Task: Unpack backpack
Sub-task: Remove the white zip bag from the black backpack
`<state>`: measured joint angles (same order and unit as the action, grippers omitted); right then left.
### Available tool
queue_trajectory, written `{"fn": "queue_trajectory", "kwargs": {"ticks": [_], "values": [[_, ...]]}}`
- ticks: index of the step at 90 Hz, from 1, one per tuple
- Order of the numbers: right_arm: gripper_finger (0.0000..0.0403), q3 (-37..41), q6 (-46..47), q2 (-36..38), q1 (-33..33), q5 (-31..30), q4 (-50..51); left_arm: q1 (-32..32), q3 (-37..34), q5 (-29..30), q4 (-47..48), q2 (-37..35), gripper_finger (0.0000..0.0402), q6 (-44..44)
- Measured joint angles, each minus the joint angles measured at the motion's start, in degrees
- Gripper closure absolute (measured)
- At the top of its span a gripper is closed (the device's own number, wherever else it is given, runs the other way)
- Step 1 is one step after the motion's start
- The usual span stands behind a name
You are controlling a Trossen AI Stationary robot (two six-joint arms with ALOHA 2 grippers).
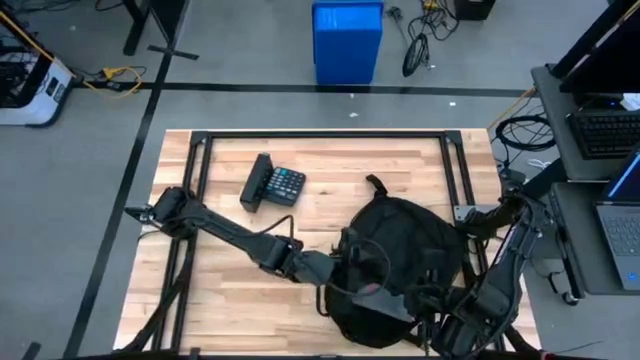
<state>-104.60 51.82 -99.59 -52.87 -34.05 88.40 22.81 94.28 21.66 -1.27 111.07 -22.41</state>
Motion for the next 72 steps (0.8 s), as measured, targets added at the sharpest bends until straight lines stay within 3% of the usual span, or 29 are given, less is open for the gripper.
{"fn": "queue_trajectory", "kwargs": {"ticks": [34, 50, 64, 72], "values": [[0.0403, 0.0, 0.0, 0.0, 0.5, -0.1, 0.1, 4.6, 0.0, 0.6, 0.6, -3.1, 0.0206, 2.2], [0.0403, 0.0, -1.8, 0.0, 0.5, -0.1, 0.1, 2.8, 0.0, 6.0, 2.9, -3.1, 0.0206, 5.9], [0.0403, 0.0, -2.0, 0.0, 0.9, 0.0, 0.2, -0.2, 0.0, 1.9, 5.5, -2.1, 0.0208, 7.3], [0.0403, 0.0, -2.1, 0.0, 1.4, 0.1, 0.1, -1.7, 0.0, -2.8, 7.2, -2.2, 0.0231, 7.3]]}}
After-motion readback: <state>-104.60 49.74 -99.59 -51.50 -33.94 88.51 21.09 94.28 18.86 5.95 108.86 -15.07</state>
